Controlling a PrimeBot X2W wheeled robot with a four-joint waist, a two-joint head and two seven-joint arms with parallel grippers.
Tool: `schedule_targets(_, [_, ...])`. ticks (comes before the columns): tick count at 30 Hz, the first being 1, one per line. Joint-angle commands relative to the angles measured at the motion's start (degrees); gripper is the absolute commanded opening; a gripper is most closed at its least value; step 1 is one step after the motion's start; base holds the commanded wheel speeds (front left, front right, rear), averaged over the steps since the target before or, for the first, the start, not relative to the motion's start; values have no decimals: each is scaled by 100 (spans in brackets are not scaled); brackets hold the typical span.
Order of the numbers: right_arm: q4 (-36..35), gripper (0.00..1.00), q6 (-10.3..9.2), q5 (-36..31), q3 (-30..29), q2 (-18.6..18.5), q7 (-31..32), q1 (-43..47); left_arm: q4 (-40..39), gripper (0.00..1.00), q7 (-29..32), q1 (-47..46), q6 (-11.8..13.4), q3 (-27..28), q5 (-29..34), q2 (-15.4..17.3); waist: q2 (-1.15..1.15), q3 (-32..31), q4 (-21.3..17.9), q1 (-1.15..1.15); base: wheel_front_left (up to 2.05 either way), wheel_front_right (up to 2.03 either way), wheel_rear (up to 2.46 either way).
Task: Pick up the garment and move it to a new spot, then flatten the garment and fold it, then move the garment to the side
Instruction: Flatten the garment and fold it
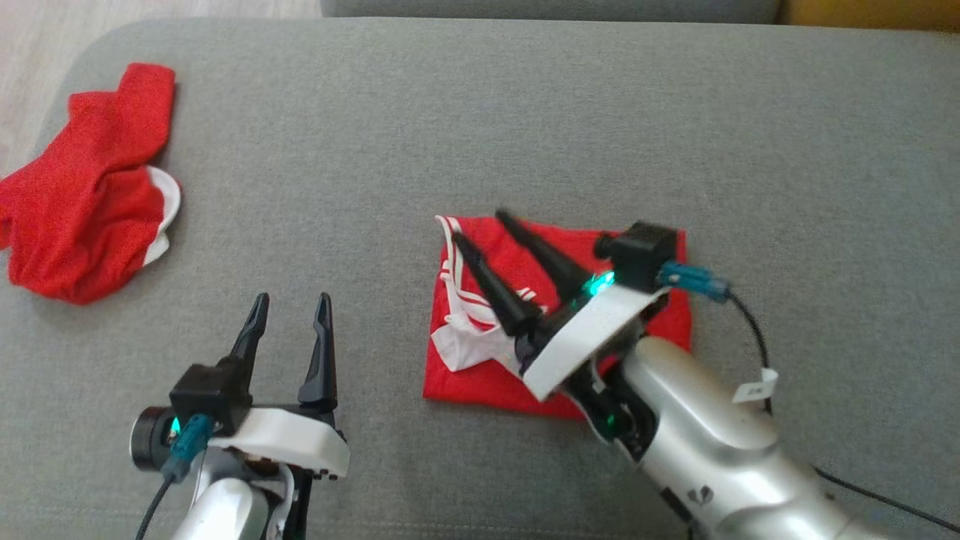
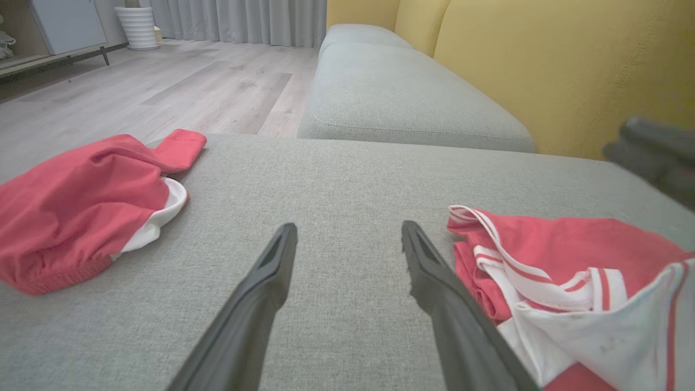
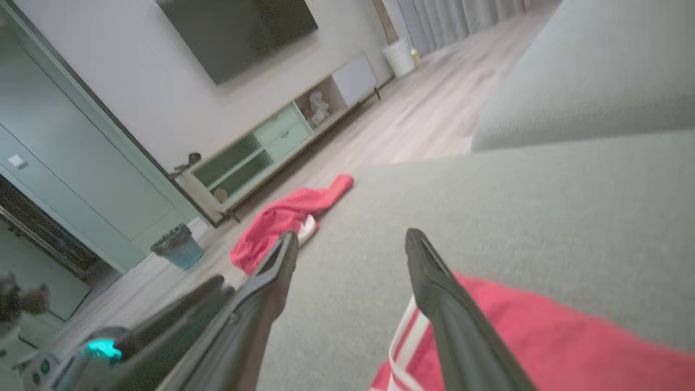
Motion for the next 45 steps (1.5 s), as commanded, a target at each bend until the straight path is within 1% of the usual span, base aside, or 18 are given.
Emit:
schedule_targets(1, [-227,100,37,-117,-71,124,-154,-147,-148,100,-56,-255,5,217,36,85,0,-10,-45,0,0,0,0])
schedule_targets(3, [-350,100,37,-402,-386,27,-323,-130,-155,100,-60,-252,22,232,41,102,0,-33,-114,0,0,0,0])
schedule_targets(6, [-566,100,37,-887,-1117,-288,-444,77,-184,100,-65,-233,53,255,49,133,0,-84,-223,0,0,0,0])
schedule_targets(10, [-926,100,37,-1638,-2291,-685,-357,646,-235,100,-59,-184,99,297,45,191,0,-169,-376,0,0,0,0])
schedule_targets(12, [-1198,100,37,-1965,-2841,-794,-214,1005,-268,100,-47,-160,128,330,34,224,0,-179,-452,0,0,0,0])
schedule_targets(16, [-1832,100,37,-2527,-3726,-852,148,1758,-328,100,-37,-120,143,364,17,291,0,-197,-559,0,0,0,0])
schedule_targets(19, [-2301,100,37,-2833,-4118,-810,417,2270,-358,100,-15,-89,150,374,16,346,0,-228,-625,0,0,0,0])
schedule_targets(24, [-2905,100,37,-3101,-4373,-661,742,2984,-352,100,48,33,162,360,-2,419,0,-433,-690,0,0,0,0])
schedule_targets(29, [-3260,100,37,-3172,-4386,-543,904,3359,-439,100,122,302,226,386,-33,527,0,-653,-765,0,0,0,0])
schedule_targets(38, [-3445,100,37,-3199,-4318,-442,1030,3670,-641,100,280,804,363,429,-90,693,0,-1057,-762,0,0,0,0])
schedule_targets(45, [-3486,100,37,-3166,-4252,-402,1080,3832,-807,100,383,1030,455,414,-103,755,0,-1226,-713,0,0,0,0])
